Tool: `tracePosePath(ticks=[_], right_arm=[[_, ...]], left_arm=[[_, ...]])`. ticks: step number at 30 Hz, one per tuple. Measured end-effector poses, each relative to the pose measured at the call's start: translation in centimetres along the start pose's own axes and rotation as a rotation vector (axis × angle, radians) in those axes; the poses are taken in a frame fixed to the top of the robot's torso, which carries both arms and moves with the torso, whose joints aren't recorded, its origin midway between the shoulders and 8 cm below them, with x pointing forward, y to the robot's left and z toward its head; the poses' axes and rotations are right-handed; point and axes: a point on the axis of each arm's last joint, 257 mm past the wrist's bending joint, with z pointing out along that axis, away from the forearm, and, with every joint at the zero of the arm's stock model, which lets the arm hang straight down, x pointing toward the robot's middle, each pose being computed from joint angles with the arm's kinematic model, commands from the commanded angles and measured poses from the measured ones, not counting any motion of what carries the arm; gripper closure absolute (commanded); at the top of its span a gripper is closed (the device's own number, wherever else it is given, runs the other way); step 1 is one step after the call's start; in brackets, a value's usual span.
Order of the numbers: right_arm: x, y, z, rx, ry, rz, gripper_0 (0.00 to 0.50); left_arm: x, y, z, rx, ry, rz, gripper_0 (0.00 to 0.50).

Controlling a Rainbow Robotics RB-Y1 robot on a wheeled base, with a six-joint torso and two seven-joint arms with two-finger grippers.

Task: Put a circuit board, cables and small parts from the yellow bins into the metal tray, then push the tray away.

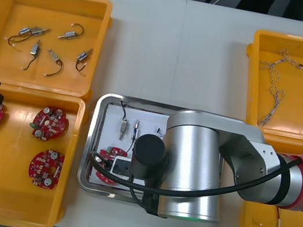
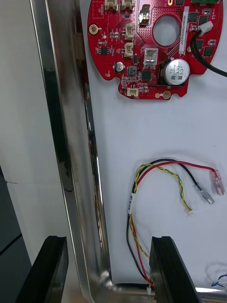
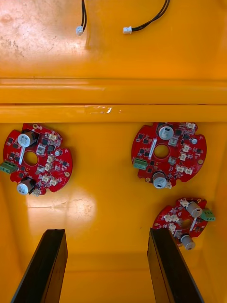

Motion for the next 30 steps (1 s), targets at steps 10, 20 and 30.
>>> tracePosePath(ticks=[10, 20, 30], right_arm=[[-0.7, 1.3, 2.1, -0.024, 0.028, -0.017, 0.0], [-1.1, 2.7, 3.1, -0.018, 0.024, -0.066, 0.0], [-0.8, 2.7, 3.8, 0.006, 0.033, -0.088, 0.0]], left_arm=[[0.0, 0.6, 0.0, -0.02, -0.004, -0.007, 0.0], [-0.1, 0.6, 0.0, -0.021, -0.005, -0.007, 0.0], [-0.1, 0.7, -0.1, -0.021, -0.008, -0.01, 0.0]])
